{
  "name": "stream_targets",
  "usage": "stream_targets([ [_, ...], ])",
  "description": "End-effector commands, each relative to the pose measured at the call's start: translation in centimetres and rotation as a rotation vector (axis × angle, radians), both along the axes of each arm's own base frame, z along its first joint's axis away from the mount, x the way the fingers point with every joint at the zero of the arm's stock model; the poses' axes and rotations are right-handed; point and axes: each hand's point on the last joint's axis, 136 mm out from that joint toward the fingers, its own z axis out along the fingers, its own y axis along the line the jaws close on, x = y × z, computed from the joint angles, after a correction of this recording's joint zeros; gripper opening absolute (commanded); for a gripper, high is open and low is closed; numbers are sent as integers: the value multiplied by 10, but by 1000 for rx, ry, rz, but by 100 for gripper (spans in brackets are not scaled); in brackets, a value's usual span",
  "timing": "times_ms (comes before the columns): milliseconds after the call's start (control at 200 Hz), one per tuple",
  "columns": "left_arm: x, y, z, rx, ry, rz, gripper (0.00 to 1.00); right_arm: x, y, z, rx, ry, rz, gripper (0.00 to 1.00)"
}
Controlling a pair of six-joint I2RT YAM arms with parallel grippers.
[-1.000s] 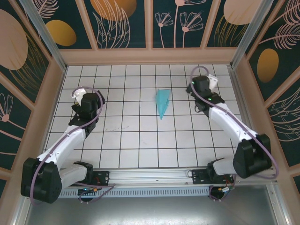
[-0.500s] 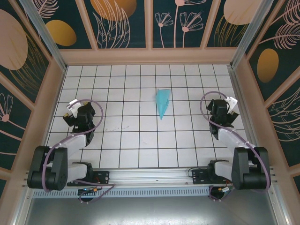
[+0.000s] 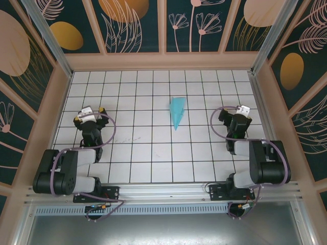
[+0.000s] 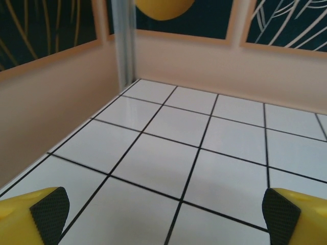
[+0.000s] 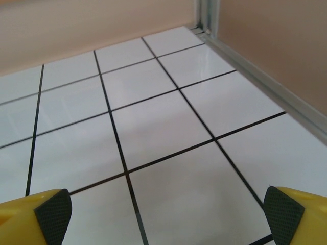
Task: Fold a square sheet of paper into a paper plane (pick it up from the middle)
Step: Reset both arms
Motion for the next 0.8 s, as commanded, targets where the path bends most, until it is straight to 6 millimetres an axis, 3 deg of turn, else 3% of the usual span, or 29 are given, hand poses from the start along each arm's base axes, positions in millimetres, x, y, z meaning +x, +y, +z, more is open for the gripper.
stream_targets([
  [0, 7, -11, 10, 32, -68, -77, 99, 15, 12, 28, -31, -126, 89, 99],
  [265, 8, -11, -2, 28, -61, -91, 98, 11, 23, 25, -37, -149, 163, 99],
  [445, 9, -10, -1, 25, -62, -81, 99, 1, 26, 23, -38, -194, 185, 99],
  [791, 6, -3, -1, 17, -69, -40, 99, 2, 25, 22, -37, -187, 185, 99],
])
